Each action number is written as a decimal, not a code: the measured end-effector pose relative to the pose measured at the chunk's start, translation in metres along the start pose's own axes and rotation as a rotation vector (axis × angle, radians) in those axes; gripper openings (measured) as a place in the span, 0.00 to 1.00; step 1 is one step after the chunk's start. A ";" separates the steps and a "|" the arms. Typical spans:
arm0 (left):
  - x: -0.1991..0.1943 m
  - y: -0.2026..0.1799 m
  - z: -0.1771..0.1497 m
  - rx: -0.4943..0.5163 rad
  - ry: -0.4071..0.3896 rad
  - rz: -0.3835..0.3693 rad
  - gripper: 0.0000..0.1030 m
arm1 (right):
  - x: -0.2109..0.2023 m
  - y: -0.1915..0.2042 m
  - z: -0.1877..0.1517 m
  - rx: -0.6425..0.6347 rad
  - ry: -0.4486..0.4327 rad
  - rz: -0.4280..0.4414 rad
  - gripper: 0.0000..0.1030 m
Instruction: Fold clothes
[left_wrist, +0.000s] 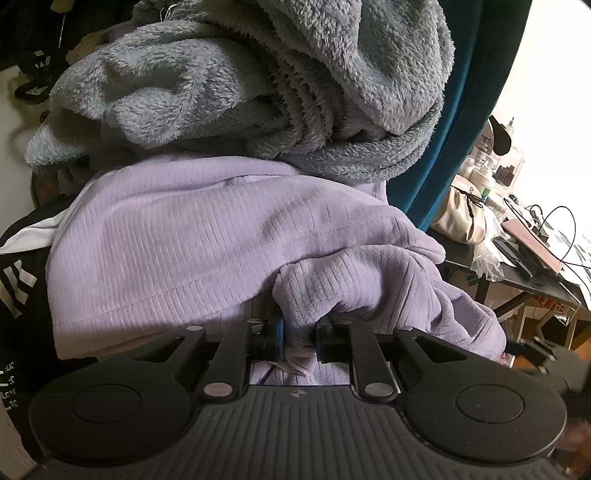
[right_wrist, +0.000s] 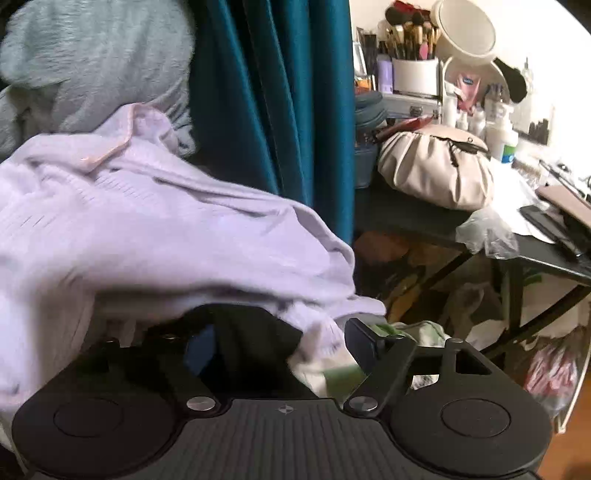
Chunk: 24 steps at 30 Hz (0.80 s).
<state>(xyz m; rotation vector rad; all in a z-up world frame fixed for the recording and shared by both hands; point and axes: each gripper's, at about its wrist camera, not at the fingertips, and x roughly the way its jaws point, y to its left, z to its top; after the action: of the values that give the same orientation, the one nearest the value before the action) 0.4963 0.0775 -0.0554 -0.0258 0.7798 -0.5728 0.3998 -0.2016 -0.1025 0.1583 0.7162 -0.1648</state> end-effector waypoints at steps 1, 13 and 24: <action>0.001 0.000 0.000 -0.003 0.000 -0.002 0.17 | -0.005 0.001 -0.005 -0.017 0.008 0.009 0.70; -0.003 0.005 -0.002 0.016 0.011 -0.048 0.21 | -0.027 0.046 -0.015 -0.052 0.116 0.276 0.81; -0.051 0.049 -0.071 0.003 0.045 -0.114 0.34 | 0.004 0.076 0.031 -0.071 0.093 0.251 0.68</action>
<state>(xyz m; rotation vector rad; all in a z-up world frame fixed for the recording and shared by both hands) 0.4433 0.1579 -0.0841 -0.0549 0.8250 -0.6848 0.4381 -0.1337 -0.0754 0.1871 0.7866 0.1082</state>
